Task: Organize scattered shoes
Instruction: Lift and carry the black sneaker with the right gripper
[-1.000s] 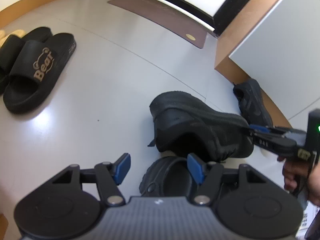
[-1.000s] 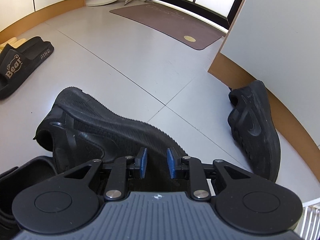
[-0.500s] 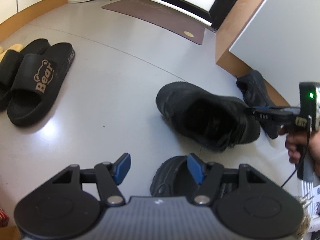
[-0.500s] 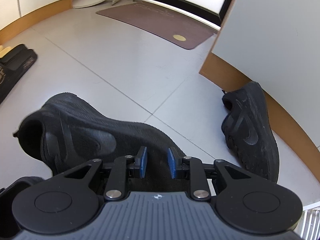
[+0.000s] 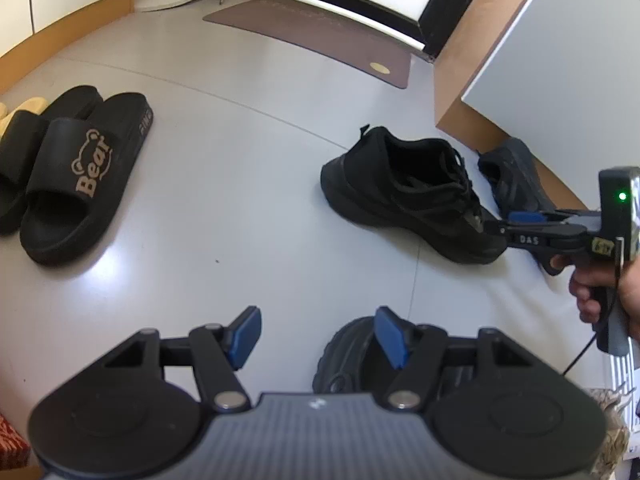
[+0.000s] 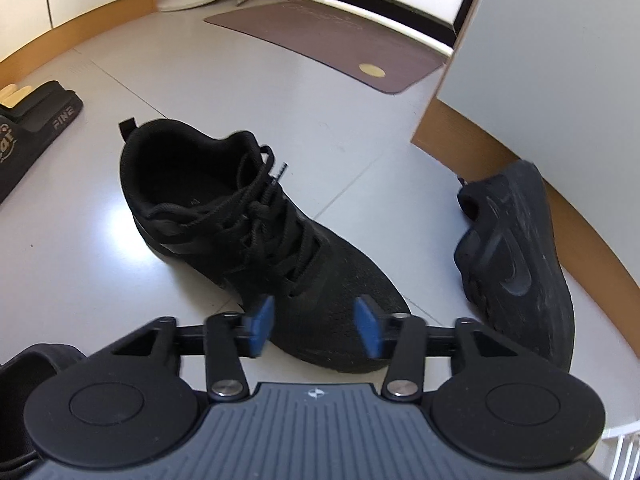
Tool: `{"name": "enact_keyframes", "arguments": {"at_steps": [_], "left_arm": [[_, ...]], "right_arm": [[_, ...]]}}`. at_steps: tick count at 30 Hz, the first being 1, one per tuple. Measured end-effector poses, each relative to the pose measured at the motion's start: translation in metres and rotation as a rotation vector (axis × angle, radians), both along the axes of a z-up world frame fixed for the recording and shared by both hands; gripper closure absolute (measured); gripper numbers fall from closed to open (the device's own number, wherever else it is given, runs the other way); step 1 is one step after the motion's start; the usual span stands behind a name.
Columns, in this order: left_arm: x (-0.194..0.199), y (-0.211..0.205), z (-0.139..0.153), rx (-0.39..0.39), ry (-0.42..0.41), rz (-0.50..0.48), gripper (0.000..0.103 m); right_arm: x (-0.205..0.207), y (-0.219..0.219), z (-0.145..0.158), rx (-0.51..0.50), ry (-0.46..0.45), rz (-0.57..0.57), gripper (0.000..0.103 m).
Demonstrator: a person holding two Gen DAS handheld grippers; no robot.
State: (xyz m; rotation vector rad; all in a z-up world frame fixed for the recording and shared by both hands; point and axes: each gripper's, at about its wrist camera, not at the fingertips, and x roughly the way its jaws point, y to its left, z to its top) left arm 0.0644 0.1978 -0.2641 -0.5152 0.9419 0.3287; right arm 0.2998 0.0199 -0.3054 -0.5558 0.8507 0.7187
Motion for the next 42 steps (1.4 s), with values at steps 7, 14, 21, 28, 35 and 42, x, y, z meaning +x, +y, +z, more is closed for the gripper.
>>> {"name": "enact_keyframes", "arguments": {"at_steps": [7, 14, 21, 28, 35, 42], "left_arm": [[-0.006, 0.011, -0.001, 0.006, 0.016, 0.032, 0.037], [-0.006, 0.013, -0.003, 0.015, 0.031, 0.011, 0.037], [-0.007, 0.013, -0.007, 0.004, 0.041, 0.007, 0.037], [-0.007, 0.010, -0.008, -0.005, 0.041, 0.008, 0.037], [-0.005, 0.006, -0.010, -0.015, 0.040, 0.003, 0.037], [-0.004, 0.005, -0.011, -0.021, 0.040, -0.001, 0.037]], "right_arm": [[-0.003, 0.013, -0.002, 0.027, 0.001, 0.066, 0.051], [-0.008, 0.027, -0.009, 0.041, -0.024, 0.176, 0.058], [-0.007, 0.032, -0.013, 0.031, -0.046, 0.204, 0.057], [-0.011, 0.030, -0.015, 0.024, -0.083, 0.192, 0.076], [-0.012, 0.026, -0.010, -0.008, -0.091, 0.179, 0.095], [-0.011, 0.017, -0.007, -0.012, -0.049, 0.165, 0.097]]}}
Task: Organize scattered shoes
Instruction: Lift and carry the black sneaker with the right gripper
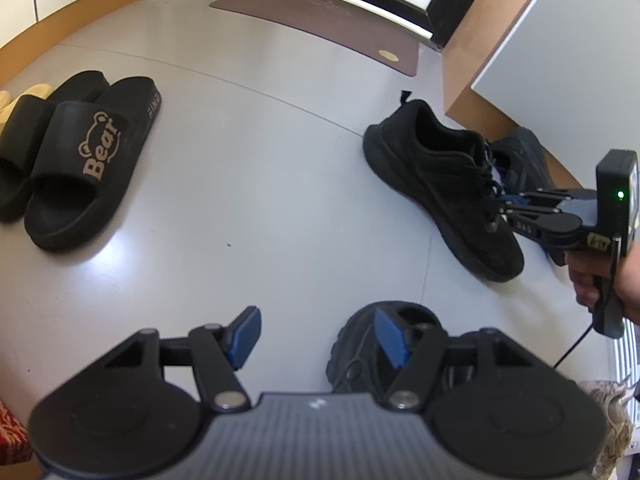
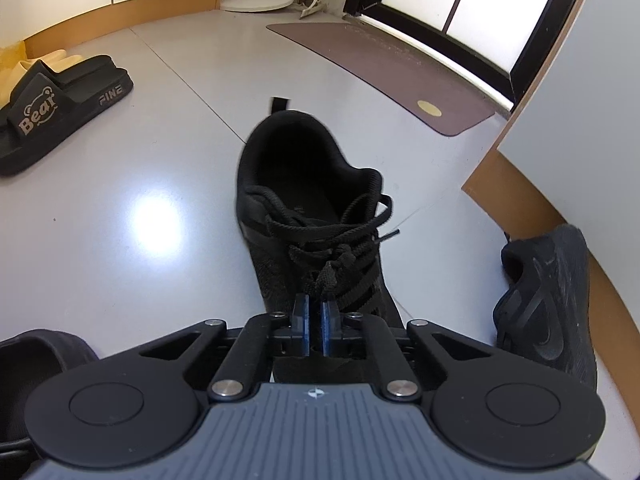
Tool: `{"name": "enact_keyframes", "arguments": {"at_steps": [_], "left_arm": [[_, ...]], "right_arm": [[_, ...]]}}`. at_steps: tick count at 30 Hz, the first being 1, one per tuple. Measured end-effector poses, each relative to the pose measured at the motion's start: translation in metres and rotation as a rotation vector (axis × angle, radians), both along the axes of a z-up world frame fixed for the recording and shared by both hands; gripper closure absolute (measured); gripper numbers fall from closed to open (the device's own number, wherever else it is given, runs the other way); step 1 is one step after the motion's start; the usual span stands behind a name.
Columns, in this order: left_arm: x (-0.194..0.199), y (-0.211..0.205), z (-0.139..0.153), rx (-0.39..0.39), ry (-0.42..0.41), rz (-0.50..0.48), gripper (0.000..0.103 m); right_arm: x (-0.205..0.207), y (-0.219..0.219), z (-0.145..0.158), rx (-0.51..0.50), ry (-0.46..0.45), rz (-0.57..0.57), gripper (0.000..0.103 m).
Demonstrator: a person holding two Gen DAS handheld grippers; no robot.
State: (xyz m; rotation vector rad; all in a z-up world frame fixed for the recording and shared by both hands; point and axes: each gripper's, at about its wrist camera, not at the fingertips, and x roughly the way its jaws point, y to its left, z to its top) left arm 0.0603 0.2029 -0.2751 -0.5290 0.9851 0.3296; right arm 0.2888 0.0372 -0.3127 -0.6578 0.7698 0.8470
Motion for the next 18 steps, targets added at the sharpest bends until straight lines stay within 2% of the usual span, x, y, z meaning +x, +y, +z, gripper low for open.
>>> {"name": "enact_keyframes", "arguments": {"at_steps": [7, 9, 10, 11, 13, 15, 18], "left_arm": [[0.000, 0.003, -0.001, -0.010, 0.000, 0.012, 0.037], [0.000, 0.003, -0.001, -0.011, 0.002, 0.013, 0.037], [0.000, 0.003, -0.001, -0.012, 0.002, 0.012, 0.037], [0.000, 0.002, -0.001, -0.013, 0.003, 0.011, 0.037], [0.000, 0.001, -0.002, -0.013, 0.006, 0.008, 0.037], [0.001, 0.001, -0.002, -0.012, 0.008, 0.006, 0.037], [0.001, 0.000, -0.004, -0.009, 0.013, 0.001, 0.037]], "right_arm": [[-0.004, -0.016, 0.006, -0.028, 0.038, 0.010, 0.096], [-0.004, -0.022, 0.012, -0.005, 0.032, 0.015, 0.095], [-0.005, -0.026, 0.016, 0.015, 0.025, 0.016, 0.088], [-0.004, -0.028, 0.019, 0.033, 0.025, 0.016, 0.074], [-0.002, -0.029, 0.021, 0.041, 0.012, 0.014, 0.024], [-0.003, -0.028, 0.020, 0.039, -0.032, 0.018, 0.011], [0.004, -0.022, 0.015, 0.022, -0.043, 0.021, 0.011]]}}
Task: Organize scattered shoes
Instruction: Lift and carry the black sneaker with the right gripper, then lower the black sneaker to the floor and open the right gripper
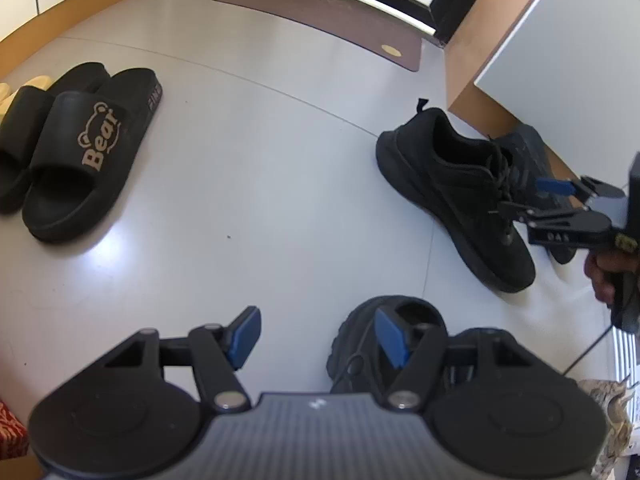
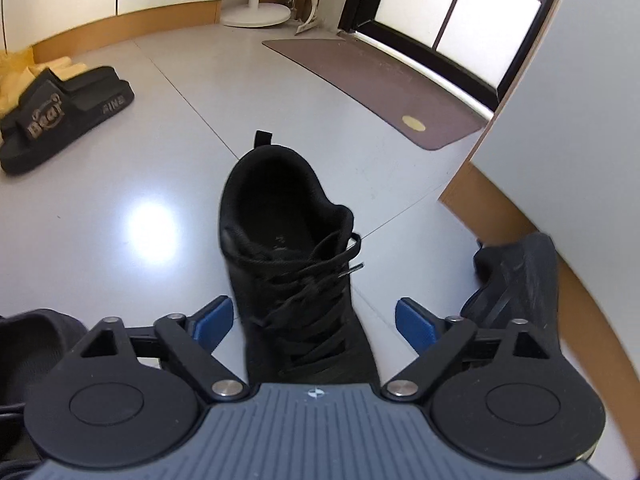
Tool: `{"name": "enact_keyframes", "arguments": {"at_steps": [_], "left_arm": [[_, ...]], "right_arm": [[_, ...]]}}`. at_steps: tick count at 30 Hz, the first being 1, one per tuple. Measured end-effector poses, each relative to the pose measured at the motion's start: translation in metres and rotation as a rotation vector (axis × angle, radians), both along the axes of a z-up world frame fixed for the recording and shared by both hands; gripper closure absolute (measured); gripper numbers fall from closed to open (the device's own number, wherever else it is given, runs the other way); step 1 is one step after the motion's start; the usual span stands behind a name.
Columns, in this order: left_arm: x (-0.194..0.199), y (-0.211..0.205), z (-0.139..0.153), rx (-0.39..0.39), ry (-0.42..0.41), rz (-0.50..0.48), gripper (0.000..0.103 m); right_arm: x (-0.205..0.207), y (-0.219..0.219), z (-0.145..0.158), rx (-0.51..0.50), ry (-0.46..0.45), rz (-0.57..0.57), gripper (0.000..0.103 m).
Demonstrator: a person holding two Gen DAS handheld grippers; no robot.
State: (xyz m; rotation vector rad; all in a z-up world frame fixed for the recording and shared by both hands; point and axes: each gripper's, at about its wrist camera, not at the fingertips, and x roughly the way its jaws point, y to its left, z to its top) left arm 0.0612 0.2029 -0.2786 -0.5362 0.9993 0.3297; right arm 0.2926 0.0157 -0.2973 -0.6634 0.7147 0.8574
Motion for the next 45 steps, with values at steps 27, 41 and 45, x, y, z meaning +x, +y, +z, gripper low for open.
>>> {"name": "enact_keyframes", "arguments": {"at_steps": [27, 41, 45], "left_arm": [[0.002, -0.005, -0.001, -0.005, -0.005, -0.007, 0.033], [-0.001, 0.001, -0.002, -0.015, -0.016, 0.004, 0.033], [-0.001, 0.000, -0.006, -0.018, 0.000, -0.001, 0.033]], "right_arm": [[0.035, -0.001, -0.029, 0.014, 0.287, -0.311, 0.043], [0.050, 0.009, -0.024, -0.197, 0.359, -0.141, 0.029], [0.057, 0.009, -0.028, -0.217, 0.310, -0.071, 0.016]]}}
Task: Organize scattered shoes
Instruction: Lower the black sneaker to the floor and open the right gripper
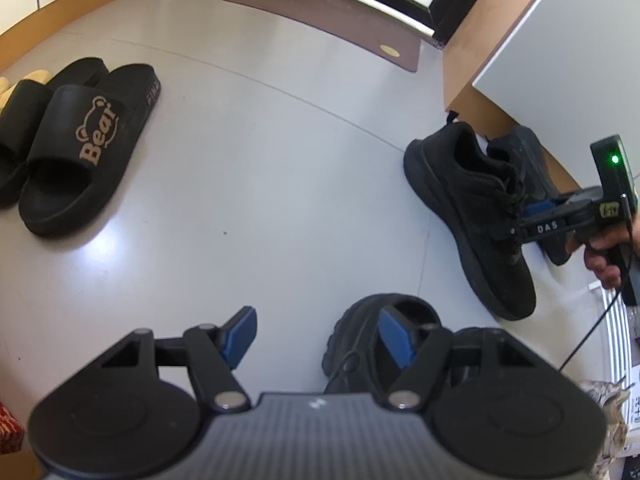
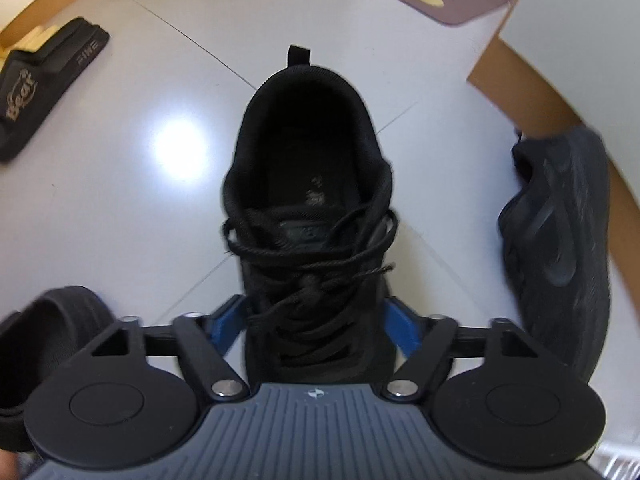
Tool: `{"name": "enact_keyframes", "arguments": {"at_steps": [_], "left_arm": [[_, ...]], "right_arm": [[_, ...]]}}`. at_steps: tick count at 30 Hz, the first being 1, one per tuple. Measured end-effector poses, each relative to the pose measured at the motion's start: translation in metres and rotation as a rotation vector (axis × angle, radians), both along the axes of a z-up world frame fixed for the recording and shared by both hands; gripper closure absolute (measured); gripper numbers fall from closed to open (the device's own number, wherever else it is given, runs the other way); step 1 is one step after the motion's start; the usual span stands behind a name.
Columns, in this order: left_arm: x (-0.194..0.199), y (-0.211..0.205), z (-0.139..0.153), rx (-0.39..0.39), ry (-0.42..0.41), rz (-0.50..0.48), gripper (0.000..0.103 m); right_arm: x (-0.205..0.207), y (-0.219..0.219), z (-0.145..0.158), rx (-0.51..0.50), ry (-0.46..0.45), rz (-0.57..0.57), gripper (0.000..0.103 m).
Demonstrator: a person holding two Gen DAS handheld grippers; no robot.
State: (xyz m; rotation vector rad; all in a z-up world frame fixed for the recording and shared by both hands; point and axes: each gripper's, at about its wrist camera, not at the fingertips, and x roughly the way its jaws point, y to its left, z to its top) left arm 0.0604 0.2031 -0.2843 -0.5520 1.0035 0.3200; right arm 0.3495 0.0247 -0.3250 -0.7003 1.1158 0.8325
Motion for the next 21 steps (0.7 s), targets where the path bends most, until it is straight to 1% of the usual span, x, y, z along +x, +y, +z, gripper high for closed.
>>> {"name": "enact_keyframes", "arguments": {"at_steps": [4, 7, 9, 10, 12, 14, 15, 16, 17, 18, 19, 21], "left_arm": [[0.000, 0.002, 0.003, 0.012, 0.000, 0.002, 0.033], [0.000, 0.003, 0.004, 0.017, -0.001, 0.006, 0.033], [0.000, 0.002, 0.004, 0.017, 0.001, 0.004, 0.033], [0.000, 0.002, 0.003, 0.016, 0.003, 0.003, 0.033], [0.001, 0.001, 0.002, 0.013, 0.005, 0.000, 0.033], [0.002, -0.001, 0.002, 0.011, 0.006, -0.005, 0.033], [0.002, -0.002, 0.002, 0.011, 0.005, -0.009, 0.033], [0.003, -0.003, 0.002, 0.011, 0.004, -0.013, 0.033], [0.003, -0.003, 0.002, 0.010, 0.002, -0.015, 0.033], [0.003, -0.004, 0.002, 0.009, 0.001, -0.016, 0.033], [0.003, -0.004, 0.002, 0.009, 0.000, -0.016, 0.033], [0.003, -0.003, 0.001, 0.009, 0.002, -0.014, 0.033]], "right_arm": [[-0.004, 0.005, -0.008, 0.005, -0.007, 0.066, 0.016], [-0.004, 0.005, -0.019, 0.015, -0.013, 0.055, 0.015], [-0.006, 0.005, -0.018, 0.025, -0.024, 0.048, 0.016], [-0.007, 0.004, -0.019, 0.034, -0.034, 0.041, 0.017], [-0.009, 0.003, -0.020, 0.046, -0.049, 0.016, 0.021], [-0.007, 0.004, -0.020, 0.043, -0.044, -0.010, 0.024], [-0.004, 0.004, -0.019, 0.041, -0.030, -0.044, 0.025], [0.000, 0.004, -0.018, 0.039, -0.015, -0.079, 0.026], [0.000, 0.004, -0.018, 0.039, -0.014, -0.084, 0.027], [0.004, 0.005, -0.017, 0.032, -0.001, -0.128, 0.027], [0.005, 0.005, -0.017, 0.030, 0.000, -0.135, 0.027], [0.008, 0.006, -0.017, 0.021, 0.009, -0.185, 0.027]]}}
